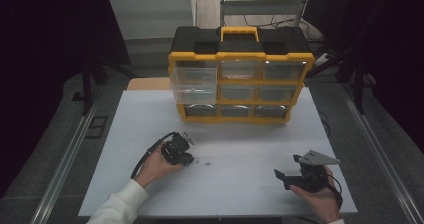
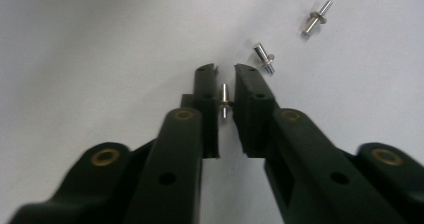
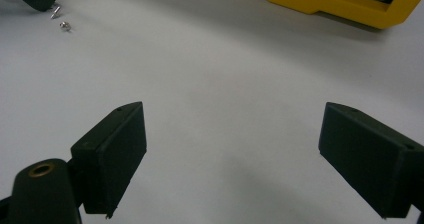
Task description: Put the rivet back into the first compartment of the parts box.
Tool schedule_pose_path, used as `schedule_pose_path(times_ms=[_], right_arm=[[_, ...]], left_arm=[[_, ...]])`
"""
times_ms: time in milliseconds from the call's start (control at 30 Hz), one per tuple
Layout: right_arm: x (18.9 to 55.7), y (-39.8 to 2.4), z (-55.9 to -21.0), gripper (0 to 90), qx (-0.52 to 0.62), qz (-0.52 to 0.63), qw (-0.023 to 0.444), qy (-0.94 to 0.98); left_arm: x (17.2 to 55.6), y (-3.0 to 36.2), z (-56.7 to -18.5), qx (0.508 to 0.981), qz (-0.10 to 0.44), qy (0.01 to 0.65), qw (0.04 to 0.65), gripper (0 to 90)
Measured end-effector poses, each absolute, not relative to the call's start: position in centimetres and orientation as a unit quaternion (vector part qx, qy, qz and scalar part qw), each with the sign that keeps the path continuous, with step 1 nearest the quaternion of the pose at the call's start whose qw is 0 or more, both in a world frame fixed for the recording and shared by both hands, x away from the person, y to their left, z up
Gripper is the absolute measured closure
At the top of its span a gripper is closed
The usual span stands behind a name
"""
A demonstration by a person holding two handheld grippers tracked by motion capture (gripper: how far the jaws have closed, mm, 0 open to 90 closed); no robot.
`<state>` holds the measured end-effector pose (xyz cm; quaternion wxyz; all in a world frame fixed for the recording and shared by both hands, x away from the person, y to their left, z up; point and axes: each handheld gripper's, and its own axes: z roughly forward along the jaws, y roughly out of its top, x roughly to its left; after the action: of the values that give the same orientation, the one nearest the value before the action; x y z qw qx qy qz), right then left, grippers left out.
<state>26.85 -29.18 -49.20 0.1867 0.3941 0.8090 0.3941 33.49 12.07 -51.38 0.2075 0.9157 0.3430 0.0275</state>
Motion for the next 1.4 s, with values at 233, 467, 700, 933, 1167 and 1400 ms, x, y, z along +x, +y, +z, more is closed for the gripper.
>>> schedule_pose_path(times_ms=[233, 467, 700, 933, 1167, 1400], right_arm=[[26.9, -29.1, -49.2, 12.4, 0.393, 0.394, 0.186, 0.81], [26.8, -29.0, -49.3, 12.4, 0.392, 0.392, 0.186, 0.811], [26.9, -29.0, -49.3, 12.5, 0.392, 0.39, 0.185, 0.812], [26.9, -28.8, -49.3, 12.5, 0.389, 0.39, 0.185, 0.814], [27.0, -28.9, -49.3, 12.7, 0.394, 0.39, 0.187, 0.811], [27.1, -28.9, -49.5, 12.6, 0.395, 0.388, 0.181, 0.813]], left_arm=[[33.4, 12.7, -50.9, 0.908, 0.027, 0.352, 0.225, 82.8], [32.8, 15.3, -48.7, 0.889, 0.022, 0.371, 0.267, 82.8], [32.1, 18.0, -47.9, 0.873, 0.026, 0.393, 0.286, 82.8], [31.8, 21.2, -45.7, 0.855, 0.038, 0.417, 0.305, 82.8], [31.7, 22.7, -43.0, 0.842, 0.052, 0.422, 0.331, 82.8], [31.8, 23.4, -39.0, 0.832, 0.068, 0.42, 0.355, 82.8]])
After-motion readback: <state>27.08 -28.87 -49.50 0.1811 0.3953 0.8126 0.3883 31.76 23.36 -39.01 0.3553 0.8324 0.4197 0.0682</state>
